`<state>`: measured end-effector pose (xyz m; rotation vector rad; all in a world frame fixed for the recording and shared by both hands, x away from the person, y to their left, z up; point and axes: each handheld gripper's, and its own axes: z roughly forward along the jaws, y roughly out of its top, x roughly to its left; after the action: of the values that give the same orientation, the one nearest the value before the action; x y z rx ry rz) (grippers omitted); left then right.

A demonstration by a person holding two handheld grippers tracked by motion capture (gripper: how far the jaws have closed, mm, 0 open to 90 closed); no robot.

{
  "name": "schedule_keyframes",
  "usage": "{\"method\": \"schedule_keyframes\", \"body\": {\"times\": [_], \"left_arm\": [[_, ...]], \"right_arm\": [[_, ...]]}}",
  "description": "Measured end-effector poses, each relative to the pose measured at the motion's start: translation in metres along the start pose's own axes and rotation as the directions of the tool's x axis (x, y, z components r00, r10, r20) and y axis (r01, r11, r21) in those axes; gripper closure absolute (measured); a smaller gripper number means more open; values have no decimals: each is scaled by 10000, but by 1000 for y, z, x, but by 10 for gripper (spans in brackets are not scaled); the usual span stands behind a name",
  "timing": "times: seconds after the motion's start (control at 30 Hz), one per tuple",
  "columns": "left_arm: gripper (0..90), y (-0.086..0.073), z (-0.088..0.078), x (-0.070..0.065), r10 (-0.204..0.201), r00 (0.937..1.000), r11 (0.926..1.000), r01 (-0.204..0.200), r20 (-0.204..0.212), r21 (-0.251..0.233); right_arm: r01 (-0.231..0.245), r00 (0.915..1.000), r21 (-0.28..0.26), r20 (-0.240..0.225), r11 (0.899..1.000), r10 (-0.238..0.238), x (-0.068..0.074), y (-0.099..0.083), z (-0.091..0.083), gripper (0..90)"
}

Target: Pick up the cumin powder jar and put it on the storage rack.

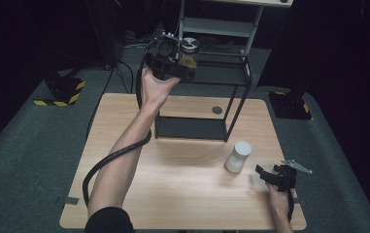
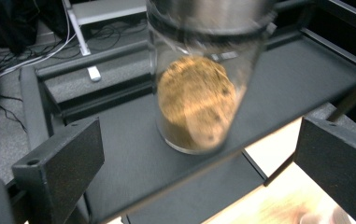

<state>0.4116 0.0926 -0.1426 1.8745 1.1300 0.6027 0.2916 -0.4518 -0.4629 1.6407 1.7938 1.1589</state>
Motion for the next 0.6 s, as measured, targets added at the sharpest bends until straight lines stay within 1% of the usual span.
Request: {"method": "schedule_keyframes", "body": {"times": [0.03, 0.07, 0.13, 0.17, 0.2, 0.23, 0.33, 0.37, 0.4, 0.5, 0.6], "left_arm": [[17, 0, 0, 0, 0, 10000, 10000, 0, 0, 0], [17, -8, -8, -1, 125, 9999, 9999, -124, 102, -91], [16, -11, -10, -2, 182, 9998, 9998, -181, 90, -117], [15, -18, -16, -5, 261, 9997, 9994, -261, 26, -215], [15, -23, -20, -5, 232, 9997, 9993, -228, 112, -285], [15, -23, -20, -5, 232, 9997, 9993, -228, 112, -285], [15, -34, -25, -5, 271, 9993, 9992, -264, 259, -286], [12, -41, -27, -5, 342, 9988, 9992, -335, 341, -219], [10, -41, -27, -5, 342, 9988, 9992, -335, 341, -219], [9, -56, -30, -4, 288, 9980, 9994, -278, 568, -181], [8, -73, -31, -4, 287, 9978, 9995, -276, 598, -181]], "right_arm": [[0, 10000, 0, 0, 10000, 0, 0, 0, 0, 96], [37, 10000, -14, 18, 10000, -37, 1, 0, 0, 96], [38, 10000, -9, 21, 10000, -38, 1, 0, 0, 96], [60, 10000, -1, 11, 10000, -60, 1, 0, 0, 97], [65, 10000, 15, 5, 10000, -65, 0, 0, 0, 96], [65, 10000, 15, 5, 10000, -65, 0, 0, 0, 96], [90, 10000, 58, 23, 9999, -91, 1, 1, 1, 97], [97, 9999, 68, 42, 9999, -97, 1, 1, 1, 97], [97, 9999, 68, 42, 9999, -97, 1, 1, 1, 97], [55, 10000, 59, 67, 10000, -55, 2, 1, 0, 97], [54, 10000, 65, 80, 10000, -54, 2, 1, 1, 97]]}}
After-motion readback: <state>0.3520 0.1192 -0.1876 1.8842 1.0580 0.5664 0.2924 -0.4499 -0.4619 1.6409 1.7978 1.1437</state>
